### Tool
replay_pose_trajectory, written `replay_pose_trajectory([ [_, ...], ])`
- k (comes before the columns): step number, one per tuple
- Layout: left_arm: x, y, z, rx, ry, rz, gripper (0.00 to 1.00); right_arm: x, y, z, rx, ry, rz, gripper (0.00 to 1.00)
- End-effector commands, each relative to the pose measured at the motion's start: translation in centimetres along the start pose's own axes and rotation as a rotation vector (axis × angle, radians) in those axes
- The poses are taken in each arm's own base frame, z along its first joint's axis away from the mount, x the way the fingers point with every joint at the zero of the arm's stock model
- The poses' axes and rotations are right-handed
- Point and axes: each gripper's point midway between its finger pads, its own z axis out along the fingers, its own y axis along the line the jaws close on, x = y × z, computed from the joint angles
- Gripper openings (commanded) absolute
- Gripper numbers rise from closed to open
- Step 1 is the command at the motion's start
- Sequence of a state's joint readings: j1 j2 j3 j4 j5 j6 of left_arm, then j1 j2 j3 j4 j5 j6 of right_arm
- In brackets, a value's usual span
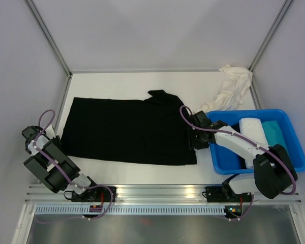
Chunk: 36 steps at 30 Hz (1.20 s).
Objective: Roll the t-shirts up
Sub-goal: Fold the tshirt
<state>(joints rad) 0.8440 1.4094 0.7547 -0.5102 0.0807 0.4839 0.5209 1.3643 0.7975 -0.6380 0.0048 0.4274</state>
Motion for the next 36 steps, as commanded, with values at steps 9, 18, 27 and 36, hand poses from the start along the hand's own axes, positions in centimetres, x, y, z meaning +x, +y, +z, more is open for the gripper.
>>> replay_pose_trajectory([
  [9, -2.6, 0.9, 1.6, 0.027, -0.088, -0.059, 0.56, 2.4, 0.5, 0.5, 0.004, 0.084, -0.01, 0.53],
  [18, -2.2, -1.5, -2.1, 0.119, -0.137, -0.015, 0.55, 3.7, 0.6, 1.6, -0.007, 0.119, 0.007, 0.53],
  [27, -4.0, 0.8, -1.8, 0.017, -0.173, -0.08, 0.59, 4.5, 0.2, 2.4, 0.002, 0.142, -0.002, 0.52],
  [36, -2.3, 0.7, 2.8, 0.058, -0.067, -0.136, 0.56, 4.7, 0.7, 2.7, -0.032, 0.142, 0.007, 0.33],
])
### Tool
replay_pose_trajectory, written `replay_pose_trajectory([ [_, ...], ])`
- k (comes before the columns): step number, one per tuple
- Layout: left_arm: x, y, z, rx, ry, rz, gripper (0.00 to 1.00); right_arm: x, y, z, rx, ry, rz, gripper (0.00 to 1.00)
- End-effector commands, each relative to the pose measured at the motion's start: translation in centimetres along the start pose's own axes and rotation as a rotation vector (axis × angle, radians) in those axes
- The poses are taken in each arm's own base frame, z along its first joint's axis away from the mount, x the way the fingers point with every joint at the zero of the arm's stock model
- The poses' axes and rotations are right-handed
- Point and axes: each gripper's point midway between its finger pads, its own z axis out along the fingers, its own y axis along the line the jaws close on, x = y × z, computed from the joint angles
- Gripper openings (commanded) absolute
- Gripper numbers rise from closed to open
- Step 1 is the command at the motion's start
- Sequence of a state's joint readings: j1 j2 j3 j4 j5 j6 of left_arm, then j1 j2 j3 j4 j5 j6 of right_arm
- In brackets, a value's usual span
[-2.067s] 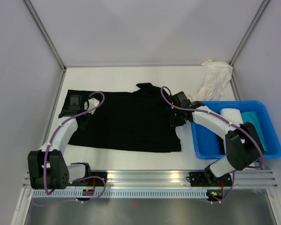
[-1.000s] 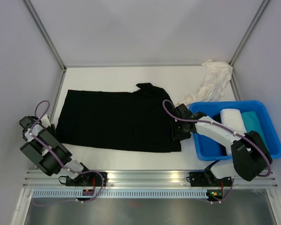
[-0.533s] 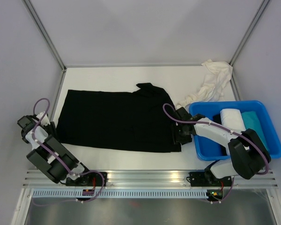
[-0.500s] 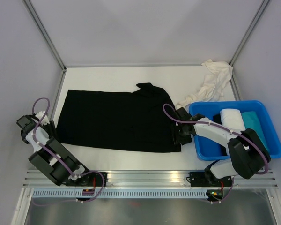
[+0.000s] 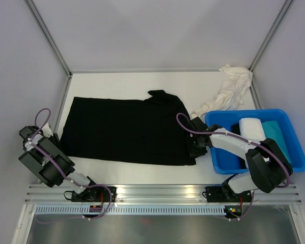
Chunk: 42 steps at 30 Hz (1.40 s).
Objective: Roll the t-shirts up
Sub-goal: Fold the tshirt
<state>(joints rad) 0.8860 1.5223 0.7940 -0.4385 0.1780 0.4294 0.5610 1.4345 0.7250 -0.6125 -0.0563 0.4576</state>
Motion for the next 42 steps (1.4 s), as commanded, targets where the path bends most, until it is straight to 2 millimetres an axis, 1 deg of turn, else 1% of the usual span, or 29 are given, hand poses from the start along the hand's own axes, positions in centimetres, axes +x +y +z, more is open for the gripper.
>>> replay_pose_trajectory([
  [1, -0.9, 0.5, 0.8, -0.01, -0.029, -0.042, 0.54, 0.4, 0.3, 0.6, -0.018, 0.003, 0.01, 0.3],
  [2, -0.6, 0.4, 0.9, -0.008, -0.025, -0.04, 0.54, 0.5, 0.3, 0.5, -0.02, 0.002, 0.011, 0.27],
  [5, -0.1, 0.0, 1.0, 0.003, -0.021, -0.034, 0.45, 0.4, 0.3, 0.3, -0.025, -0.004, 0.011, 0.15],
  [6, 0.0, 0.0, 1.0, 0.004, -0.022, -0.035, 0.35, 0.3, 0.4, 0.2, -0.027, -0.008, 0.01, 0.12],
  [8, 0.0, 0.1, 1.0, 0.002, -0.026, -0.035, 0.25, 0.2, 0.5, 0.2, -0.031, -0.013, 0.01, 0.07],
  [9, 0.0, 0.0, 1.0, 0.004, -0.027, -0.034, 0.16, 0.2, 0.5, 0.2, -0.032, -0.014, 0.008, 0.01],
  [11, -0.2, 0.1, 1.0, 0.005, -0.033, -0.027, 0.03, 0.1, 0.5, 0.3, -0.034, -0.015, 0.007, 0.0],
  [14, -0.4, 0.3, 0.5, -0.004, -0.048, 0.018, 0.02, 0.3, 0.4, 0.0, -0.029, -0.009, 0.004, 0.0],
  [16, -0.5, 0.7, -0.5, -0.026, -0.066, 0.067, 0.02, 0.5, 0.3, -0.7, -0.029, -0.017, 0.004, 0.0],
  [18, -0.2, 0.7, -1.6, -0.027, -0.066, 0.102, 0.02, 0.6, 0.8, -1.3, -0.054, -0.017, 0.009, 0.0],
  [20, 0.1, 0.8, -2.4, -0.027, -0.058, 0.155, 0.02, 0.2, 1.2, -2.2, -0.066, -0.027, 0.009, 0.0],
  [21, 0.6, 0.7, -2.7, -0.019, -0.044, 0.167, 0.02, 0.6, 1.0, -2.6, -0.056, -0.01, 0.009, 0.0],
  [23, 1.3, 0.6, -3.6, -0.008, -0.025, 0.192, 0.02, 0.5, 0.9, -3.5, -0.046, -0.022, 0.007, 0.0],
  [24, 1.5, 0.8, -4.0, -0.009, -0.021, 0.199, 0.02, 1.2, 0.5, -3.8, -0.028, 0.0, 0.009, 0.0],
  [26, 2.2, 1.2, -4.9, -0.002, 0.005, 0.213, 0.02, 1.5, 0.1, -4.6, -0.011, -0.007, 0.013, 0.0],
  [27, 2.5, 1.4, -5.2, -0.002, 0.014, 0.209, 0.02, 2.3, -0.2, -4.8, 0.006, 0.015, 0.013, 0.0],
  [30, 3.5, 1.9, -6.0, 0.004, 0.043, 0.231, 0.02, 3.1, -0.1, -5.8, -0.001, 0.008, 0.025, 0.0],
  [33, 4.4, 2.3, -6.6, -0.017, 0.059, 0.251, 0.02, 3.5, -0.2, -6.5, -0.003, -0.008, 0.045, 0.0],
  [34, 4.9, 2.5, -6.6, -0.027, 0.069, 0.268, 0.02, 3.8, -0.4, -6.5, 0.001, -0.005, 0.049, 0.0],
  [36, 5.2, 2.6, -6.9, -0.044, 0.068, 0.289, 0.02, 4.1, -0.5, -6.7, -0.001, -0.007, 0.055, 0.0],
  [37, 5.5, 2.5, -6.9, -0.043, 0.076, 0.291, 0.02, 4.5, -0.6, -6.4, 0.001, 0.002, 0.062, 0.0],
  [38, 5.6, 2.5, -7.0, -0.046, 0.079, 0.297, 0.11, 4.7, -0.6, -6.4, -0.003, 0.003, 0.062, 0.07],
  [39, 5.6, 2.6, -7.2, -0.05, 0.08, 0.298, 0.27, 4.7, -0.6, -6.4, -0.008, -0.001, 0.063, 0.18],
  [40, 5.5, 2.6, -7.3, -0.056, 0.078, 0.299, 0.43, 4.5, -0.5, -6.5, -0.012, -0.007, 0.064, 0.36],
  [41, 5.2, 2.7, -7.5, -0.062, 0.069, 0.301, 0.54, 4.2, -0.4, -6.8, -0.012, -0.022, 0.061, 0.42],
  [42, 4.5, 2.9, -7.9, -0.07, 0.047, 0.304, 0.56, 3.0, 0.2, -7.5, -0.028, -0.055, 0.055, 0.46],
])
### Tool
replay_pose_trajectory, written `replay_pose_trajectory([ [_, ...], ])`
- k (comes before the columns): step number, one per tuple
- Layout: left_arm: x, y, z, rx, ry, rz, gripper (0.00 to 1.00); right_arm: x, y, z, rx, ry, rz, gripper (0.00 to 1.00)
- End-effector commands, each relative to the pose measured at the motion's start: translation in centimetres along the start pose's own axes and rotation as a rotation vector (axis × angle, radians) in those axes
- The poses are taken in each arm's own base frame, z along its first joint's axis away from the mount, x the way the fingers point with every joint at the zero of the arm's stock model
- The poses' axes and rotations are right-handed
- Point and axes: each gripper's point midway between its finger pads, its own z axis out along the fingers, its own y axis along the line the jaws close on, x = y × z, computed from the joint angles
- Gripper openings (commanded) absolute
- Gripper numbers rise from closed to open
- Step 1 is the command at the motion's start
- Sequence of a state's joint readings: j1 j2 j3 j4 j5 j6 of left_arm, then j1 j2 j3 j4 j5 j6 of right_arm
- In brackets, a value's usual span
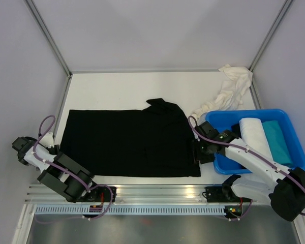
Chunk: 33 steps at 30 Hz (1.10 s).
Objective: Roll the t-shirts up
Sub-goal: Fold the tshirt
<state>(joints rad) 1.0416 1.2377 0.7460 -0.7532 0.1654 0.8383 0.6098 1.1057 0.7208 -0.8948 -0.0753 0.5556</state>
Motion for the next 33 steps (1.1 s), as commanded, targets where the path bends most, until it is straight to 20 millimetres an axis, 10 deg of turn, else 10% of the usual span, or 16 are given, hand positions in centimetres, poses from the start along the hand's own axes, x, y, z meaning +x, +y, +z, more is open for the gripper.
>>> replay_pose_trajectory([
  [1, -1.5, 1.4, -1.4, -0.048, -0.059, 0.054, 0.63, -1.7, 0.4, -1.7, 0.009, -0.063, -0.008, 0.52],
  [10, -6.8, -6.1, -1.0, 0.082, -0.155, 0.22, 0.62, -16.9, 9.1, -6.4, -0.095, -0.32, -0.187, 0.5],
  [14, -12.1, -10.5, -0.6, 0.143, -0.224, 0.252, 0.62, -24.8, 13.4, -5.0, -0.095, -0.364, -0.288, 0.48],
  [21, -23.7, -8.8, 2.7, 0.068, -0.254, 0.117, 0.65, -34.7, 15.8, 1.0, 0.044, -0.426, -0.378, 0.57],
  [26, -30.2, -7.2, 5.6, 0.039, -0.273, 0.027, 0.79, -38.4, 16.1, 6.6, 0.085, -0.509, -0.439, 0.71],
  [33, -31.6, -6.6, 11.8, 0.016, -0.194, -0.022, 0.83, -39.4, 16.7, 12.6, 0.057, -0.521, -0.437, 0.74],
])
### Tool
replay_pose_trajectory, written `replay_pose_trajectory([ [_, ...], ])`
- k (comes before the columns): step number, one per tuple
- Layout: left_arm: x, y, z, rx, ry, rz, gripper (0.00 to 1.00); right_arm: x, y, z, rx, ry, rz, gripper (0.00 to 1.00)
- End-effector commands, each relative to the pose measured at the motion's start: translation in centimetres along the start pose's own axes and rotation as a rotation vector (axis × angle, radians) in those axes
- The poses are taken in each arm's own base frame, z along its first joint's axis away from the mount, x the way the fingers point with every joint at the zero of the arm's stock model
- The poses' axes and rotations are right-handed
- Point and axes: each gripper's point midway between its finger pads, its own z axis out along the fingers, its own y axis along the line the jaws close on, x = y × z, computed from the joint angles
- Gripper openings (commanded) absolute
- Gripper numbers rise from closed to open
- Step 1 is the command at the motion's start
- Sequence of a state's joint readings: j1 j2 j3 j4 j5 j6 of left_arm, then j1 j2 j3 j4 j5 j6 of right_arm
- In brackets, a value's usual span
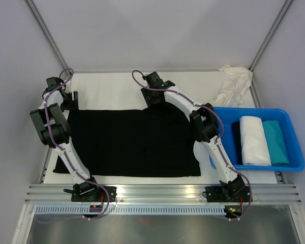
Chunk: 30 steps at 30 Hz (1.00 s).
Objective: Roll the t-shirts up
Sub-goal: Fold the tshirt
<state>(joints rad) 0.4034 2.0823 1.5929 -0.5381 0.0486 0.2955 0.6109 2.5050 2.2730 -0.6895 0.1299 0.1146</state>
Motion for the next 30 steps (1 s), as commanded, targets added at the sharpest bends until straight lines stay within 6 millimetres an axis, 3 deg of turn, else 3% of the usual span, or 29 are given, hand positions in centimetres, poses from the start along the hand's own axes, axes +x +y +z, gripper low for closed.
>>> replay_pose_trajectory([
  [1, -0.6, 0.6, 1.8, -0.041, 0.013, -0.082, 0.83, -2.6, -0.1, 1.6, 0.019, -0.107, -0.009, 0.74],
  [7, 0.0, -1.3, 3.3, 0.044, 0.027, -0.099, 0.8, -1.7, -0.8, 2.8, 0.059, -0.093, -0.039, 0.66],
  [11, 0.8, -1.7, 3.7, 0.059, 0.049, -0.107, 0.74, -1.8, -0.9, 2.8, 0.054, -0.095, -0.027, 0.49],
  [12, 0.9, -1.8, 3.6, 0.065, 0.052, -0.109, 0.68, -1.8, -0.8, 2.8, 0.051, -0.097, -0.027, 0.43],
  [17, 0.8, -2.5, 2.6, 0.101, 0.039, -0.113, 0.52, -2.7, -0.6, 1.4, 0.029, -0.119, -0.021, 0.2],
  [23, 0.4, -1.7, 2.1, 0.064, 0.03, -0.084, 0.26, -3.7, 0.1, -0.9, -0.017, -0.147, 0.001, 0.02],
  [25, 0.5, -1.7, 1.8, 0.066, 0.029, -0.071, 0.14, -4.1, 0.0, -1.9, -0.021, -0.156, 0.007, 0.0],
  [26, 0.4, -1.7, 1.5, 0.065, 0.022, -0.072, 0.03, -4.2, -0.2, -2.2, -0.017, -0.159, 0.015, 0.0],
  [29, -0.5, -2.5, 0.0, 0.115, -0.022, -0.059, 0.02, -4.5, -0.6, -4.0, -0.018, -0.168, 0.05, 0.01],
  [30, -1.0, -2.6, -1.0, 0.118, -0.05, -0.042, 0.02, -5.2, -0.7, -5.6, -0.02, -0.192, 0.059, 0.0],
])
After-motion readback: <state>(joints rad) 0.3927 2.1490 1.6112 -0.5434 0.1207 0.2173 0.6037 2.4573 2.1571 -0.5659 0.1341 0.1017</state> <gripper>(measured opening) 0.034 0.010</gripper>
